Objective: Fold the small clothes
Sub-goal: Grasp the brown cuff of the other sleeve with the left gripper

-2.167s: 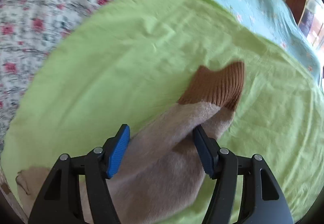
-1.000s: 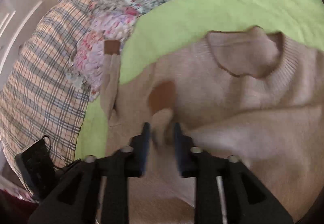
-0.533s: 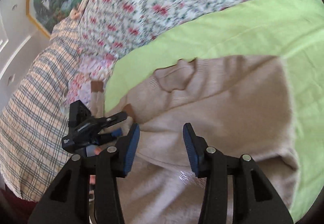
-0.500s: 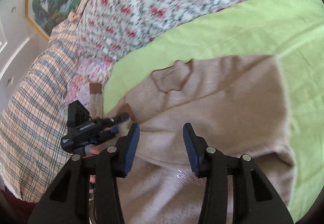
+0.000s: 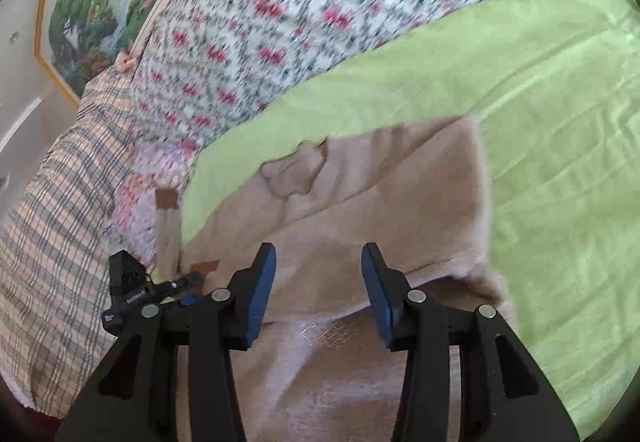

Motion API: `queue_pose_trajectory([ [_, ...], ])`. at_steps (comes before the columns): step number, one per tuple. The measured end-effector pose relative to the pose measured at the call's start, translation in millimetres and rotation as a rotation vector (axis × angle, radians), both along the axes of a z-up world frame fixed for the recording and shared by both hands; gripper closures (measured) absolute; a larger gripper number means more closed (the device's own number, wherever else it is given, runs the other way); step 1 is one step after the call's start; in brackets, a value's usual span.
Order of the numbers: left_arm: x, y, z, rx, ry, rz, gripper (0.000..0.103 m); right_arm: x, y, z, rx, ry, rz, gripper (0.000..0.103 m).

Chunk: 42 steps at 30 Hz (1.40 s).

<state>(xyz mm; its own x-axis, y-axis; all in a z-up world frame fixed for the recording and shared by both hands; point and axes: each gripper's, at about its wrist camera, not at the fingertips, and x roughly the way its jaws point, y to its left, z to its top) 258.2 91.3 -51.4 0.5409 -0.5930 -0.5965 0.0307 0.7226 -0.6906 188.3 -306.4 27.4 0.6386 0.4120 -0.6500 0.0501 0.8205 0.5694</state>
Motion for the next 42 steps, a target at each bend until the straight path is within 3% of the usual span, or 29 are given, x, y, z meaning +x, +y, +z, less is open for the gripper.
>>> queue_pose_trajectory([
  [1,2,-4,10,0.0,-0.031,-0.027,0.096,-1,-7,1,-0.02,0.0,-0.023,0.057],
  [3,-7,-7,24,0.038,-0.092,-0.038,0.092,-2,-23,3,-0.09,0.008,-0.086,0.057],
  [4,-8,-9,28,0.095,-0.106,-0.032,0.092,1,-32,1,-0.138,0.029,-0.118,0.057],
  [5,-9,-10,25,0.174,-0.1,-0.021,0.093,4,-38,-2,-0.163,0.049,-0.133,0.057],
  [7,-7,-6,10,0.25,-0.047,-0.005,0.094,18,-51,-17,-0.199,0.122,-0.152,0.057],
  [9,-7,2,-3,0.251,0.005,0.011,0.095,33,-54,-32,-0.213,0.179,-0.13,0.057],
  [14,-8,7,-5,0.218,0.004,0.032,0.094,63,-37,-75,-0.209,0.284,-0.014,0.056],
  [15,-8,5,-4,0.235,0.003,0.025,0.094,65,-32,-81,-0.217,0.288,0.004,0.059],
  [16,-8,2,-3,0.254,0.002,0.018,0.094,66,-28,-79,-0.255,0.279,0.016,0.072],
  [17,-7,0,-1,0.268,-0.005,0.01,0.094,65,-30,-70,-0.265,0.261,0.011,0.093],
  [20,-11,-6,16,0.267,-0.062,-0.013,0.094,58,-44,-41,-0.305,0.182,-0.055,0.095],
  [24,-3,-15,6,0.289,-0.043,-0.029,0.094,59,-51,-64,-0.436,0.267,-0.078,0.1],
  [26,0,-11,-6,0.254,0.006,-0.041,0.093,57,-51,-71,-0.459,0.294,-0.082,0.1],
  [28,-4,-3,-6,0.209,0.012,-0.04,0.088,48,-48,-57,-0.495,0.287,-0.131,0.1],
  [30,-8,3,-4,0.184,0.008,-0.035,0.079,35,-32,-31,-0.411,0.173,-0.104,0.099],
  [32,-12,6,-2,0.171,0.006,-0.027,0.077,33,-9,-22,-0.365,0.123,-0.017,0.097],
  [34,-13,3,1,0.181,0.008,-0.029,0.079,36,7,-33,-0.306,0.163,0.064,0.086],
  [35,-15,3,4,0.197,0.007,-0.023,0.08,39,9,-45,-0.312,0.214,0.063,0.074],
  [37,-21,7,13,0.205,-0.005,-0.004,0.08,39,5,-62,-0.348,0.294,0.015,0.073],
  [42,-47,43,30,0.273,-0.002,0.07,0.08,7,-9,-41,-0.276,0.248,-0.056,0.072],
])
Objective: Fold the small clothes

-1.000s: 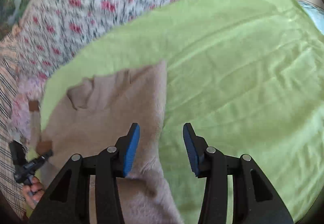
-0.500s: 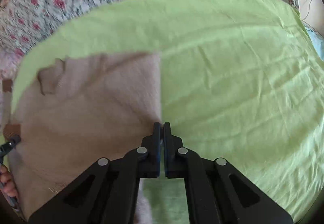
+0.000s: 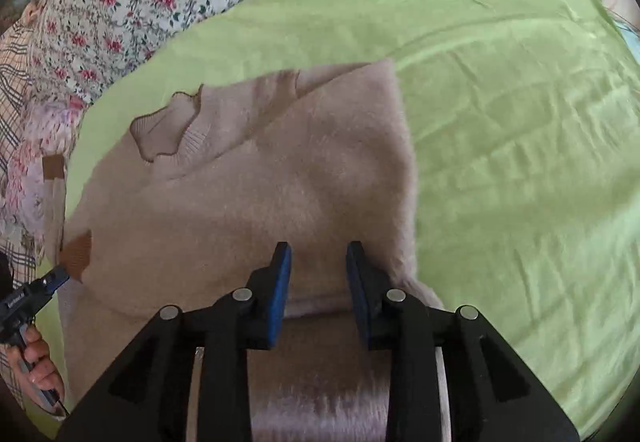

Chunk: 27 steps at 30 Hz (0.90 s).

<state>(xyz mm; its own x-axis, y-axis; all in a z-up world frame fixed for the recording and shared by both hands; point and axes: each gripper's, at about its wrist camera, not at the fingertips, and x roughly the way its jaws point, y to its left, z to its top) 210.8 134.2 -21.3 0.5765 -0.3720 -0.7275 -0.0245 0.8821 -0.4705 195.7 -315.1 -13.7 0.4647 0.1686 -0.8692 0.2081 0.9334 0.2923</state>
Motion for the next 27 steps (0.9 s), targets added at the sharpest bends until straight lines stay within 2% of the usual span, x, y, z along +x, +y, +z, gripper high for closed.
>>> queue_pose_trajectory([
  [3,-11,28,13,0.021,-0.018,0.044,0.074,-18,13,13,0.064,-0.047,0.048,0.07],
  [7,-3,69,29,0.075,-0.038,0.141,0.053,-32,56,24,0.137,-0.074,0.141,0.068],
  [9,8,86,34,0.099,-0.039,0.183,0.046,-32,76,25,0.166,-0.073,0.182,0.067],
  [11,24,101,37,0.114,-0.038,0.216,0.034,-32,93,25,0.18,-0.072,0.217,0.067],
  [12,35,110,39,0.126,-0.043,0.234,0.032,-33,100,25,0.19,-0.076,0.23,0.067],
  [15,74,130,41,0.231,-0.033,0.29,0.031,-34,112,24,0.214,-0.072,0.256,0.067],
  [18,119,155,37,0.32,-0.007,0.347,0.023,-37,121,21,0.229,-0.055,0.27,0.067],
  [22,173,186,15,0.319,0.078,0.352,0.021,-39,128,15,0.239,-0.028,0.289,0.066],
  [24,188,194,-1,0.318,0.111,0.352,0.038,-38,130,11,0.243,-0.013,0.29,0.066],
  [26,193,196,-8,0.33,0.103,0.334,0.087,-39,130,8,0.244,-0.005,0.286,0.066],
  [27,192,196,-6,0.332,0.088,0.329,0.094,-39,130,8,0.247,-0.005,0.284,0.067],
])
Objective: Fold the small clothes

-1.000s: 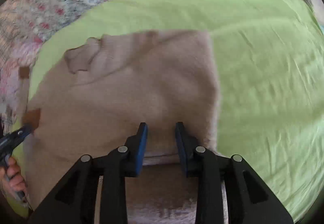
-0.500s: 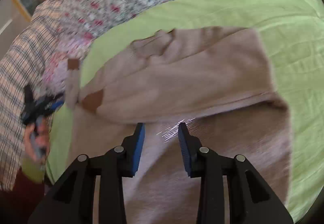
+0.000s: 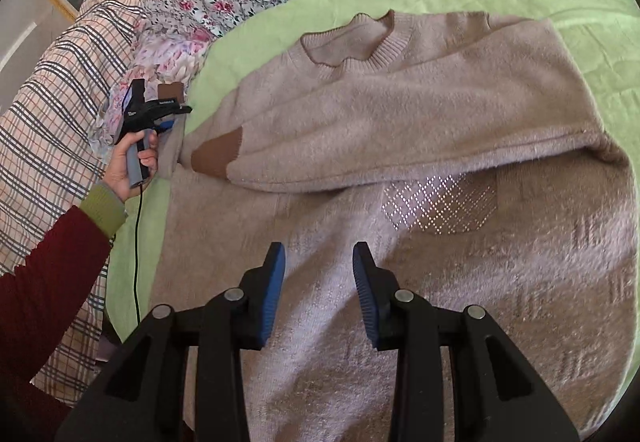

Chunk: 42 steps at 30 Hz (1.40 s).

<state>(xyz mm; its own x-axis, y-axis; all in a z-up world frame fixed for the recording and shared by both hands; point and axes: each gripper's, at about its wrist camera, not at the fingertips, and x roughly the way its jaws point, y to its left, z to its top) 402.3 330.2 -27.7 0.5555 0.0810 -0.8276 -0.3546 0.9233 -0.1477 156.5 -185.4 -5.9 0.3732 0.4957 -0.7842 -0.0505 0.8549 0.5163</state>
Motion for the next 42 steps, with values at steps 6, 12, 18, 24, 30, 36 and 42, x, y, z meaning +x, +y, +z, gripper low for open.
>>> queue_pose_trajectory([
  [6,-45,-28,36,0.007,-0.157,-0.121,0.103,-1,-1,5,0.027,-0.017,-0.023,0.066],
  [12,-96,-108,86,-0.068,-0.324,-0.295,0.103,-7,0,13,0.05,-0.044,-0.038,0.067],
  [18,-82,-130,89,0.035,-0.27,-0.27,0.092,-19,-13,23,0.032,-0.062,-0.05,0.066],
  [24,-28,-45,38,0.187,-0.052,0.057,0.014,-28,-36,13,0.031,-0.033,-0.104,0.066],
  [30,14,-23,-8,0.143,0.081,0.043,0.057,-21,-31,-1,0.04,0.011,-0.104,0.066],
  [36,-11,-55,28,0.086,-0.085,-0.071,0.101,-19,-27,6,0.062,-0.024,-0.094,0.066],
  [42,-77,-164,95,-0.038,-0.307,-0.341,0.101,-20,-26,5,0.084,-0.03,-0.098,0.066],
])
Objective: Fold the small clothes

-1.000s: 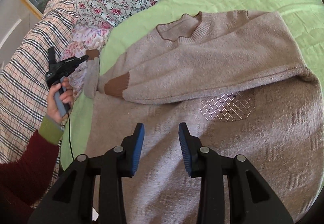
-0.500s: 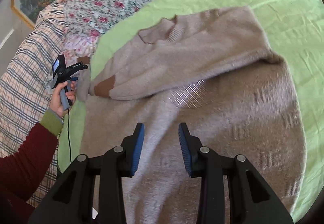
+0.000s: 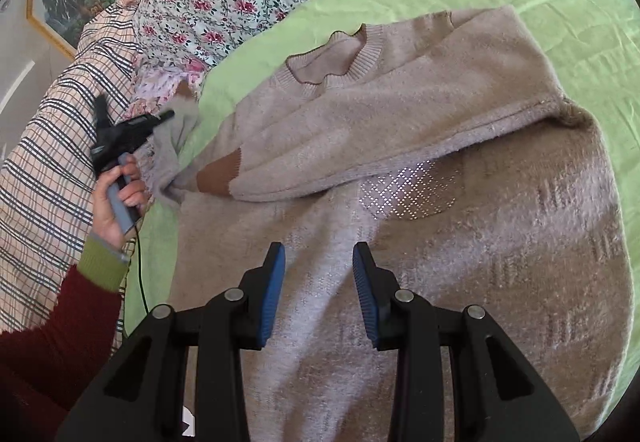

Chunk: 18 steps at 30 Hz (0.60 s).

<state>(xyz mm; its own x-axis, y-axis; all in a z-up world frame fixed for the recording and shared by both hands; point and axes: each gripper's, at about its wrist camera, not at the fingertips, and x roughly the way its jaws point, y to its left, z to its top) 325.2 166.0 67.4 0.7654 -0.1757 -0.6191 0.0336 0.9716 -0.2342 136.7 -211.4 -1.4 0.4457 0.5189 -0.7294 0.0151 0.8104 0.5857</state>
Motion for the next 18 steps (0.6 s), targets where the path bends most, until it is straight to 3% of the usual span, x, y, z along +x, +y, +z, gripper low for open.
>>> queue_pose_trajectory([
  [7,-28,-155,9,-0.084,-0.047,-0.342,0.1,-12,-28,8,0.005,-0.018,-0.082,0.066],
  [11,-33,-224,-25,-0.035,0.023,-0.473,0.1,-15,-51,5,0.013,-0.005,-0.14,0.066],
  [15,-33,-257,-65,0.039,0.119,-0.516,0.098,-14,-66,4,0.009,0.004,-0.186,0.066],
  [18,-45,-254,-80,0.04,0.162,-0.525,0.081,-4,-69,8,0.008,-0.011,-0.194,0.066],
])
